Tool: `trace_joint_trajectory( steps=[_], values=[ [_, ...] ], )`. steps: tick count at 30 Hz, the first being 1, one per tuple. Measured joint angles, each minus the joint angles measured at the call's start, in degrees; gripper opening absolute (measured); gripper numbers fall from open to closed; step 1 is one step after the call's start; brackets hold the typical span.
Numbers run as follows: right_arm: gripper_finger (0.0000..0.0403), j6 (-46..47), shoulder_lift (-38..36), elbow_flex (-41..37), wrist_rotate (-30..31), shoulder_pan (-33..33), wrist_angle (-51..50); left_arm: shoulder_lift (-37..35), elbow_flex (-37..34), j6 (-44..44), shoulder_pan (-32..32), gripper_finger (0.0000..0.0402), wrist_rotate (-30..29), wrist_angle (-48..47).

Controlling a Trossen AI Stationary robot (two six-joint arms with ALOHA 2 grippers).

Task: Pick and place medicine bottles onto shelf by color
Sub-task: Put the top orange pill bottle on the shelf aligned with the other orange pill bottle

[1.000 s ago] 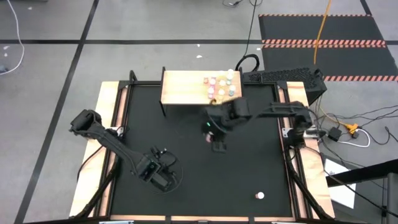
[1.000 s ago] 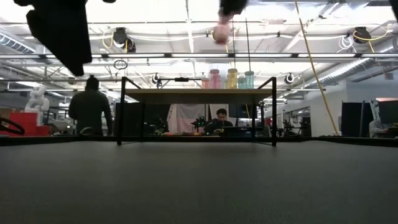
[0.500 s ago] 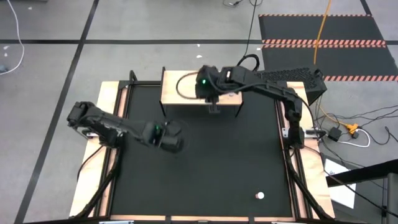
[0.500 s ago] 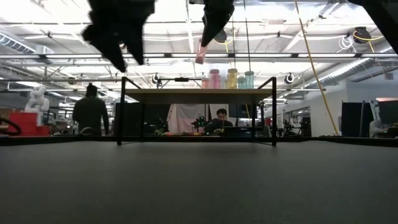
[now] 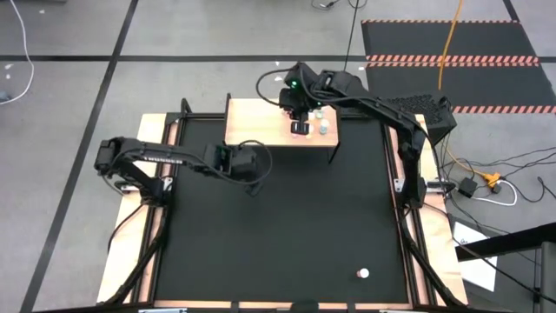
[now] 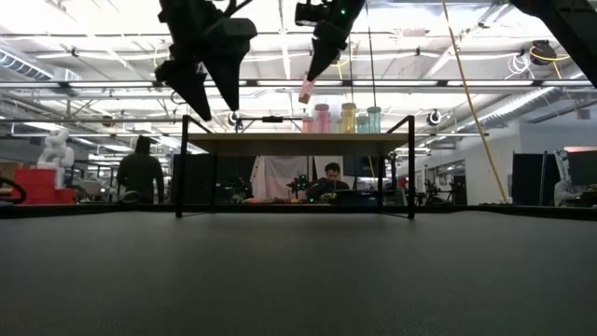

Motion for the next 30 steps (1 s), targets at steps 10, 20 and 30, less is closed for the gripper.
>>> trace_joint_trajectory(
  steps=[10, 20, 30],
  values=[
    [0.0121, -0.1, 0.5, -4.5, -1.4, -0.3, 3.8, -0.2, 0.0, 6.0, 5.5, 0.0333, 3.8, 1.6],
    [0.0121, 0.5, 0.4, -11.3, -0.9, -0.3, 5.7, -0.5, 0.0, 8.0, 6.0, 0.0333, 5.1, 1.7],
    [0.0121, 0.6, 0.4, -11.5, -0.9, -0.3, 7.0, -0.5, 0.0, 8.8, 6.0, 0.0333, 5.1, 1.7]
  ],
)
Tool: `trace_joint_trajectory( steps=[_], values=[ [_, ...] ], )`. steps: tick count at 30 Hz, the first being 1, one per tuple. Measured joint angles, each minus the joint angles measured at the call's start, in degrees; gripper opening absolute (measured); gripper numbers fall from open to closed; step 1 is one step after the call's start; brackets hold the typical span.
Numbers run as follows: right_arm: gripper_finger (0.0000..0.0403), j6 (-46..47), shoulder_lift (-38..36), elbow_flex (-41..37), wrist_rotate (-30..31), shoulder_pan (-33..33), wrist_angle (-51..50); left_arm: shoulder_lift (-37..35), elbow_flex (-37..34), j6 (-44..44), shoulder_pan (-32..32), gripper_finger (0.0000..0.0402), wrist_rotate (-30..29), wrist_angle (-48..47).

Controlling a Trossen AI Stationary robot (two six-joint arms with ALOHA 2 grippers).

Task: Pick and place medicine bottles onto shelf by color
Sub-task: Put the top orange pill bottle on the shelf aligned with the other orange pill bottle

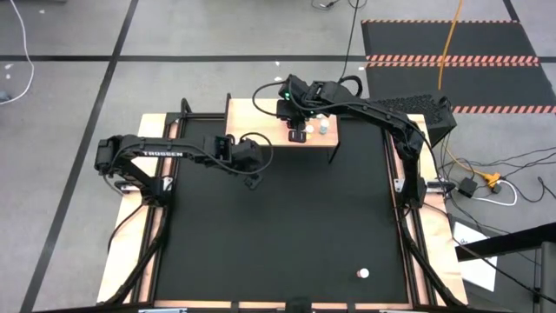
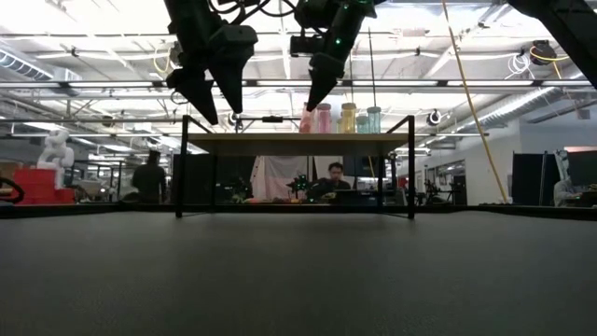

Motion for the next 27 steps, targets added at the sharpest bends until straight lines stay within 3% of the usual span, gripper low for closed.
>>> trace_joint_trajectory(
  steps=[27],
  values=[
    [0.0121, -1.3, 0.0, 0.0, 1.4, 0.0, -0.4, 0.0, 0.0, -0.1, 0.0, 0.0333, 0.0, 0.0]
  ],
)
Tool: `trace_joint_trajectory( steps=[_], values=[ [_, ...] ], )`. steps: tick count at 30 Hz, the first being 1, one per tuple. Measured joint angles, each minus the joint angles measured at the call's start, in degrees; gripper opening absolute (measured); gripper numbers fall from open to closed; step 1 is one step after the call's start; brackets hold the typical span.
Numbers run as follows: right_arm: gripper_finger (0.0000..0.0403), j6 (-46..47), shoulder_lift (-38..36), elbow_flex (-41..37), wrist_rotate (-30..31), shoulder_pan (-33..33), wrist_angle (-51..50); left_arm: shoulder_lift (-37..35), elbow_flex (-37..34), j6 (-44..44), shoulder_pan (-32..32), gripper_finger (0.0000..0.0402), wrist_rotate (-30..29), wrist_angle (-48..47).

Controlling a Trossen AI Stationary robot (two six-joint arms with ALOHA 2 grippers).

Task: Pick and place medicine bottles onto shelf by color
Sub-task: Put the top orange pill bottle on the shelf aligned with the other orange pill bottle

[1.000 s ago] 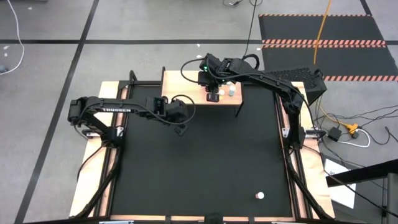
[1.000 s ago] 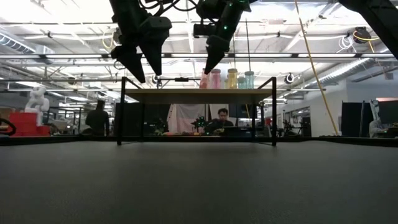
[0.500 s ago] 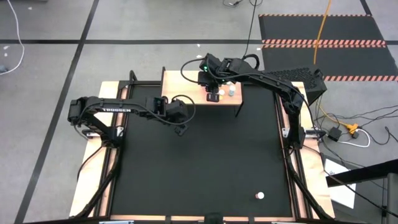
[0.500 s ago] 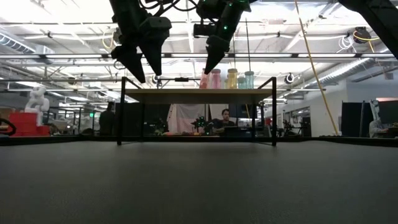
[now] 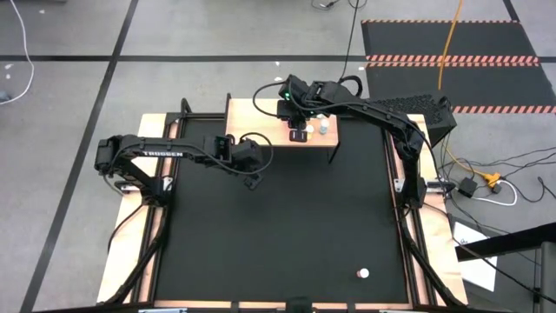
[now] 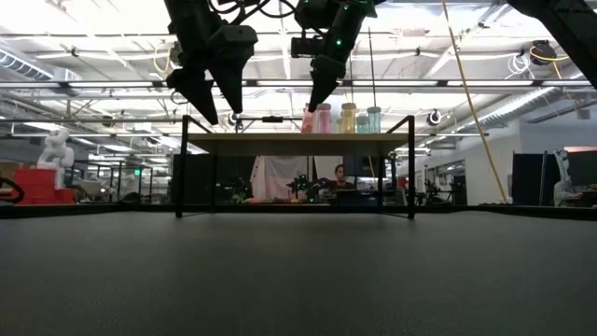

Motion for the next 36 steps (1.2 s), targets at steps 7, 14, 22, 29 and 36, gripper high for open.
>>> trace_joint_trajectory(
  steps=[7, 14, 22, 29, 36],
  values=[
    [0.0121, -0.2, 0.0, 0.0, -0.1, 0.0, 0.0, 0.0, 0.0, -0.2, 0.0, 0.0333, 0.0, 0.0],
    [0.0121, -0.2, 0.0, 0.0, -0.3, 0.0, 0.0, 0.0, 0.0, -0.2, 0.0, 0.0333, 0.0, 0.0],
    [0.0121, -0.7, 0.0, 0.0, -0.3, 0.0, 0.0, 0.0, 0.0, -0.2, 0.0, 0.0333, 0.1, 0.0],
    [0.013, -0.9, 0.0, 0.0, -0.3, 0.0, 0.0, 0.0, 0.0, -0.3, 0.0, 0.0333, 0.2, 0.0],
    [0.0157, -1.2, 0.0, 0.0, -0.3, 0.0, 0.9, 0.0, 0.0, -0.5, -0.2, 0.0333, 1.2, 0.0]
  ],
)
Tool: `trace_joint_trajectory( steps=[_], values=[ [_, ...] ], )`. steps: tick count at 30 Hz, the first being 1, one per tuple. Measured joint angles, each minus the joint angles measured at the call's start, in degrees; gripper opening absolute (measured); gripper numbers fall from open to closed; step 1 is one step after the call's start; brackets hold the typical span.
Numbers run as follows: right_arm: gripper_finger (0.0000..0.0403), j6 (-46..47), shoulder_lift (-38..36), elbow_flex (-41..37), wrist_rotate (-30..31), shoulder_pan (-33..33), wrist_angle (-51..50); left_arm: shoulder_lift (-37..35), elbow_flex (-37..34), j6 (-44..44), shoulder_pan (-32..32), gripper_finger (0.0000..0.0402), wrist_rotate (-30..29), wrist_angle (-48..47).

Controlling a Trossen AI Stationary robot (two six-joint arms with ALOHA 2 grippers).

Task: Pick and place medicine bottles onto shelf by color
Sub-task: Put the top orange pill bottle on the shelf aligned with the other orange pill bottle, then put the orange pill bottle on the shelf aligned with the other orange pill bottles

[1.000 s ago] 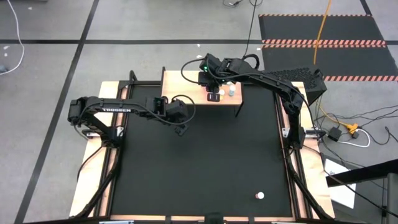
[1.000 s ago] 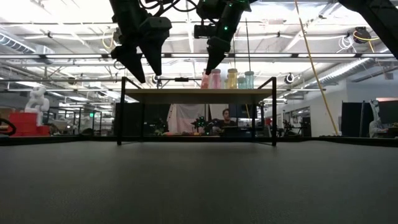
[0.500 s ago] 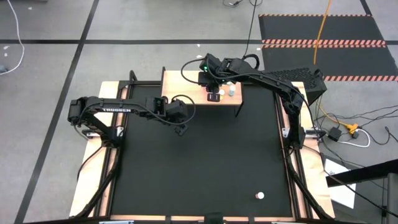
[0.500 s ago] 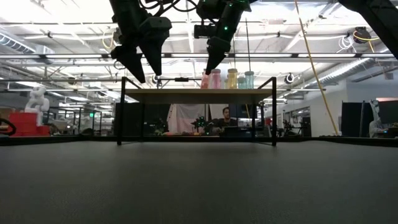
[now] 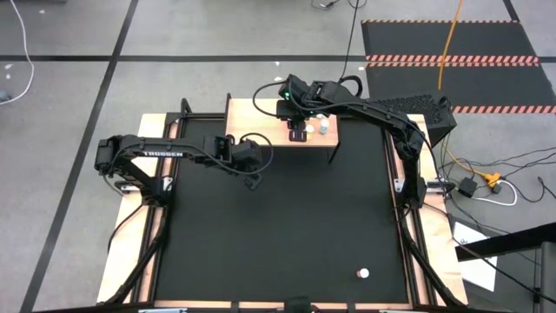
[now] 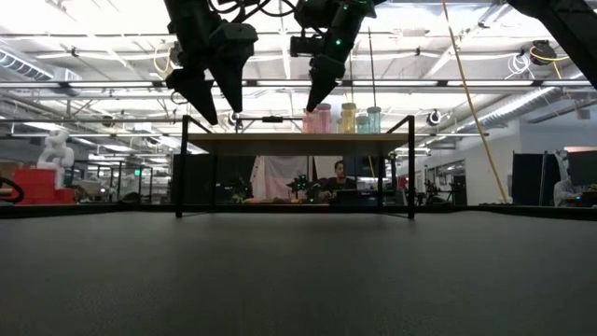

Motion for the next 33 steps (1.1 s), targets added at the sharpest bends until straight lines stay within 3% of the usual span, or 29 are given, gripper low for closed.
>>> trace_joint_trajectory(
  steps=[19, 33],
  values=[
    [0.016, -0.6, -0.7, 0.0, 1.6, 0.4, 4.9, 0.0, 0.0, -1.5, -1.2, 0.0333, 0.0, 0.0],
    [0.016, 7.5, -12.6, 0.0, 1.5, 5.0, 10.7, 0.0, 0.0, 5.1, -0.1, 0.0333, -0.5, 3.7]
  ],
)
